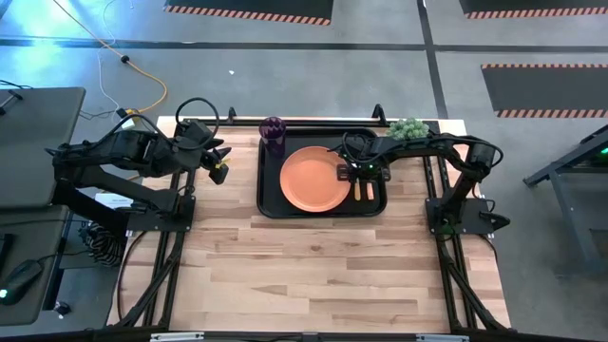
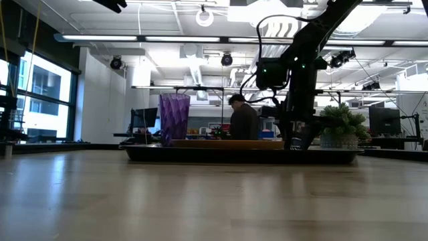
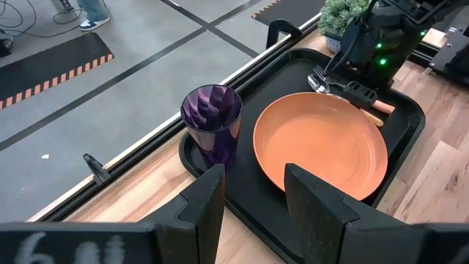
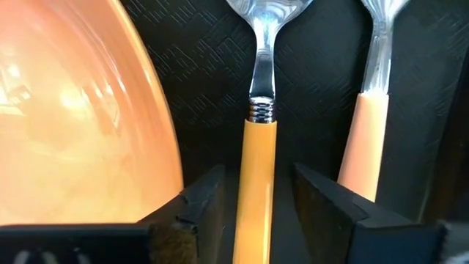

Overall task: Pick and place plate/cup/fork/spoon on tray
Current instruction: Put the yellow spoon to the right of the orange plate on the black serving tray

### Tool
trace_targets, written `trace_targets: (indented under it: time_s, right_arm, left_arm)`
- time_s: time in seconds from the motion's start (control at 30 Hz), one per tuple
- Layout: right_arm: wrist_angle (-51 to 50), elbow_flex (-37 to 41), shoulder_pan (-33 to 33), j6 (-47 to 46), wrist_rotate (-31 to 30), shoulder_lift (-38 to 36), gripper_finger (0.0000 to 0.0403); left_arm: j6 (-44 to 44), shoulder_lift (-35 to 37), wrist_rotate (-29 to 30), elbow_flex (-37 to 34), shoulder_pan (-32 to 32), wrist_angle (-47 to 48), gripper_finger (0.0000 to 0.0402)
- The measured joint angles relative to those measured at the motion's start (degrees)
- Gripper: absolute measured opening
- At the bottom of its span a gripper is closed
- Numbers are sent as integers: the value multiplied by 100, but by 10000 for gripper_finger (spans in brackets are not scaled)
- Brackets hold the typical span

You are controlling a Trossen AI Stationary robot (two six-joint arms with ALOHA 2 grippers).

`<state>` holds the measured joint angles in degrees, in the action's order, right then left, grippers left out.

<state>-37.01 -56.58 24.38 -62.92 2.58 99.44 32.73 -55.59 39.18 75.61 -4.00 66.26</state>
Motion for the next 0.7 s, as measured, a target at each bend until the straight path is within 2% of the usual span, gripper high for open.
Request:
trace_targets:
  time_s: [0.3,0.7]
  right_arm:
    - [-45,0,0,-10,177,-7,149]
    - [-171,-2,0,-22,-71,-7,149]
  left_arm:
    - [2,0,0,0,-1,-1,133]
    - [4,0,-256,0,0,-2,133]
